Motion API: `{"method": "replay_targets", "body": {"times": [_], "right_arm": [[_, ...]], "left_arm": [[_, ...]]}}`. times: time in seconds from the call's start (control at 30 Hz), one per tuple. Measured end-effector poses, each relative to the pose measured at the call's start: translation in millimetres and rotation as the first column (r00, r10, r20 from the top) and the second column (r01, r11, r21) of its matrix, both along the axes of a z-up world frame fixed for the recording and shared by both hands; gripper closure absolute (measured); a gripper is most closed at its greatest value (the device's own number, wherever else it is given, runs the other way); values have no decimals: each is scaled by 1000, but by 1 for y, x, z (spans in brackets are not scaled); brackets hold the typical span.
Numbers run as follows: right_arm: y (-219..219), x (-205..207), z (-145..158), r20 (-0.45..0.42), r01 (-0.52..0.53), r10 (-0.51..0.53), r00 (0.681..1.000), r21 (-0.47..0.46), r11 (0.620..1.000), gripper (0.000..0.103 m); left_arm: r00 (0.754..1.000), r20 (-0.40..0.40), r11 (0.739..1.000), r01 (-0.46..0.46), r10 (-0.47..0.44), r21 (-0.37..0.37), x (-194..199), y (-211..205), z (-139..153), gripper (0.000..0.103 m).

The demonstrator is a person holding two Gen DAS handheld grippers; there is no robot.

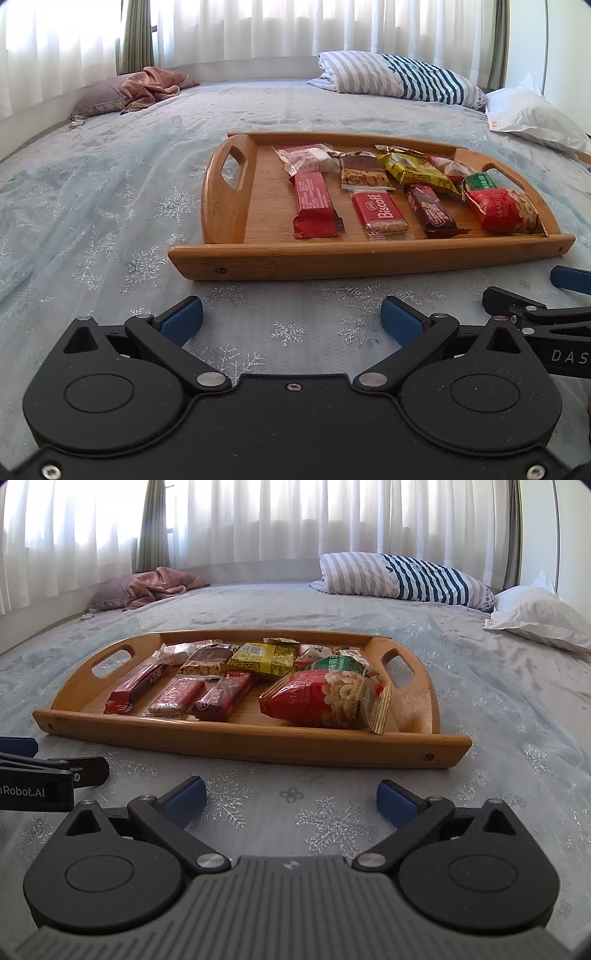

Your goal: Organize snacks

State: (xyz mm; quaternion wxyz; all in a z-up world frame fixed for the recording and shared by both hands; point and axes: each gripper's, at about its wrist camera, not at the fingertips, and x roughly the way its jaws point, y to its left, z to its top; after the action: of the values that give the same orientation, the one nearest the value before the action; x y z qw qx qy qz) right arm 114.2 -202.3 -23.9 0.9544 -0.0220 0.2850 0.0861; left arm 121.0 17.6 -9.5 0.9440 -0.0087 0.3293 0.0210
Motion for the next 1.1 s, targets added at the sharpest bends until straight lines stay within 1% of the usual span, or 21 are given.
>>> {"method": "replay_targets", "body": {"times": [0.23,0.47,1.1], "right_arm": [[4,-2,-2,16,-2,2,1000,-19,1000,0],[3,-3,-3,19,-3,3,1000,-17,1000,0],[3,-3,-3,19,-3,3,1000,-17,1000,0]], "left_arm": [[1000,-6,1000,7,-7,-23,2,3,-2,0],[1000,-5,1000,7,-8,-14,2,2,-2,0],[1000,-4,1000,7,-7,-18,1,3,-2,0]]}}
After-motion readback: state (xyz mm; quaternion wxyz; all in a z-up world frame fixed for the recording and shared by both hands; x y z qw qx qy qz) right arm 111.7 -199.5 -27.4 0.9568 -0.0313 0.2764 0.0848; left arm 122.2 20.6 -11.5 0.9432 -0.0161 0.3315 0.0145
